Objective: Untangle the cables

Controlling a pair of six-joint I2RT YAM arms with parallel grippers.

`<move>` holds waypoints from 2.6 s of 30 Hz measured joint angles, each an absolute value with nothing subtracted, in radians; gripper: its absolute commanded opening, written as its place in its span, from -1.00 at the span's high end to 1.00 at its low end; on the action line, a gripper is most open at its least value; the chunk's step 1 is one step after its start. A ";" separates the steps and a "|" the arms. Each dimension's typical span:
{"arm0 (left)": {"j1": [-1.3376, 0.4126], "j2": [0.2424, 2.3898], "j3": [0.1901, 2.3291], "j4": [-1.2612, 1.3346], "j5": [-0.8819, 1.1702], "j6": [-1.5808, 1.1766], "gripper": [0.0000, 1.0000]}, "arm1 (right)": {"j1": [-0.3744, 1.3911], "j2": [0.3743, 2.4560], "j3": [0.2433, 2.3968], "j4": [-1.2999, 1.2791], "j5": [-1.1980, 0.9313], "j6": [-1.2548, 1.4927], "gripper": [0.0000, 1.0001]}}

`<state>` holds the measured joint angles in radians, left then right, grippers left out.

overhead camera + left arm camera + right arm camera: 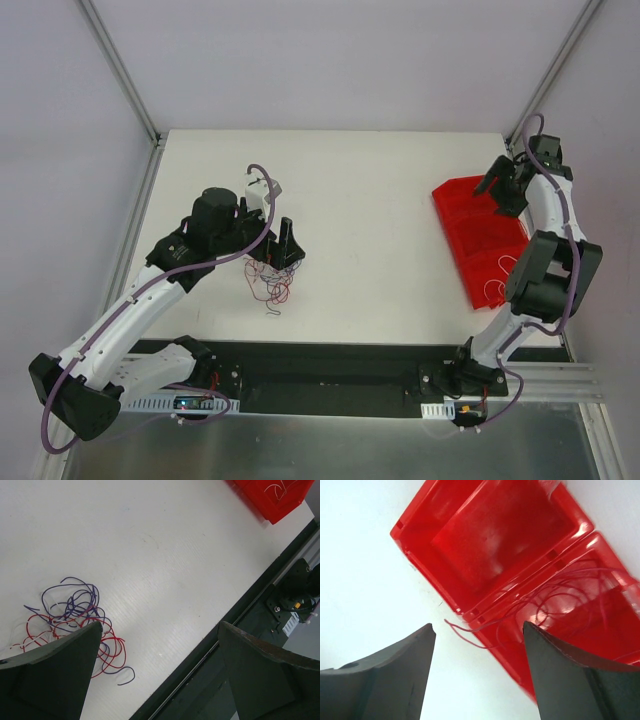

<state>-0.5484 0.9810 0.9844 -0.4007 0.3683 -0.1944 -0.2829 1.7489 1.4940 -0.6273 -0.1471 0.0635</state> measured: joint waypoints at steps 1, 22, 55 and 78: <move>-0.548 0.981 0.984 -0.400 0.369 -0.194 -0.98 | -0.281 1.752 1.494 -0.630 -0.152 0.078 -0.45; -0.548 0.987 0.983 -0.400 0.387 -0.195 -0.98 | -0.278 1.708 1.300 -0.480 -0.080 0.548 0.22; -0.549 1.048 1.097 -0.431 0.458 -0.165 -0.98 | -0.245 1.303 1.082 -0.431 -0.322 0.718 0.99; -0.549 1.041 1.084 -0.430 0.442 -0.163 -0.98 | -0.566 1.475 1.016 -0.397 -0.207 0.541 0.99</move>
<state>-0.5488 1.0412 1.0840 -0.4305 0.4423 -0.1631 -0.5663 1.4746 1.0164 -0.3973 -0.2073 0.5411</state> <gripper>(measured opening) 0.990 0.009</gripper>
